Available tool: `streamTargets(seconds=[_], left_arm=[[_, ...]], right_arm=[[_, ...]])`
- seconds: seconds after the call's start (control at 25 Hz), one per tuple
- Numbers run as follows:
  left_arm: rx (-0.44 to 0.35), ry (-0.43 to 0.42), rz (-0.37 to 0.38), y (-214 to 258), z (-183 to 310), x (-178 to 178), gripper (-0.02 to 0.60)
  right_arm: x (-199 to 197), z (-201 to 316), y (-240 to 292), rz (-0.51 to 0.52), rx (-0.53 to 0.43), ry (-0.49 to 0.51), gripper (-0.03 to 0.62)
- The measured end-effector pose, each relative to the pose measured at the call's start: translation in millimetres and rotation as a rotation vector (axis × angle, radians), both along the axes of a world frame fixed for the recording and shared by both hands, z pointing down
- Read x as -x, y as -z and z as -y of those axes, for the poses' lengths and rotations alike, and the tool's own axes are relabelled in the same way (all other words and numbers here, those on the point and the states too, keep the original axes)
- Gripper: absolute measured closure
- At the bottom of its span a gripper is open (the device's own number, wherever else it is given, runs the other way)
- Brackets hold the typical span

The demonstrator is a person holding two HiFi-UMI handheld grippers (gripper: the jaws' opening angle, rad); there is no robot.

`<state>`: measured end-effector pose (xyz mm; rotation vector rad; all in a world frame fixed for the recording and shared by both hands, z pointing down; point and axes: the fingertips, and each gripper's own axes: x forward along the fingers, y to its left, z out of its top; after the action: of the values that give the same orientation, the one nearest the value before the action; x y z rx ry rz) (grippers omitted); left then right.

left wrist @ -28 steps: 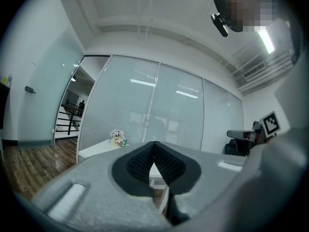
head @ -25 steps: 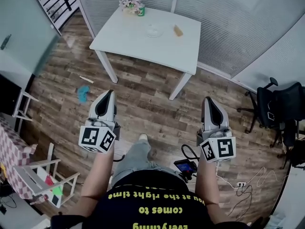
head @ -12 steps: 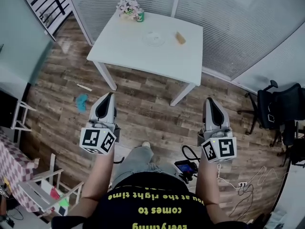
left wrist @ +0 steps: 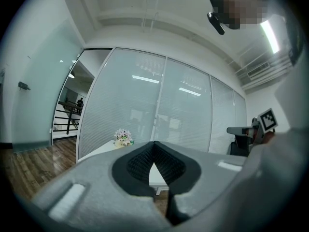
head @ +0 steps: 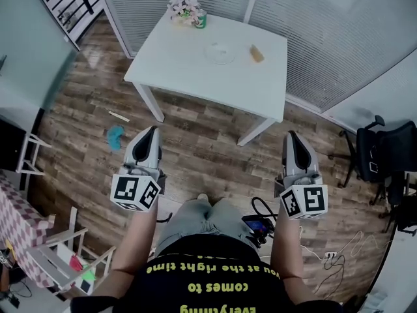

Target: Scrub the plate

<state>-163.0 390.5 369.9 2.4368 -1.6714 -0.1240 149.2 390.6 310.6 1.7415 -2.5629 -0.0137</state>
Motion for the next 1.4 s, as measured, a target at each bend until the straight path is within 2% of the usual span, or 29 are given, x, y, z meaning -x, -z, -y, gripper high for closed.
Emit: streamTargets(seconds=[0.36,0.52,0.96,1.2,1.4], left_arm=[[0.022,0.006,0.005,-9.5,22.9,-1.2,0.581],[0.022,0.020,0.008,-10.4,42.6,-2.4,0.581],[0.015,0.070,0.011,-5.6,122.3,-11.6,0.581],[0.019,0.118,0.012,-1.8,169.4,-10.6,0.581],[0.023,0.153,0.017,-1.8,205.7,-15.1,0.581]], right_arm=[[8.2,33.3,-6.4,0.004,0.007,0.042,0.588],[5.3,56.6,-0.5,-0.002,-0.029,0.041,0.588],[-4.2,156.4,4.7,0.012,-0.045,0.088,0.588],[-13.4,213.4,22.4,0.026,-0.105,0.090,0.588],[-25.2,259.3,24.2,0.030,-0.103,0.108,0.588]])
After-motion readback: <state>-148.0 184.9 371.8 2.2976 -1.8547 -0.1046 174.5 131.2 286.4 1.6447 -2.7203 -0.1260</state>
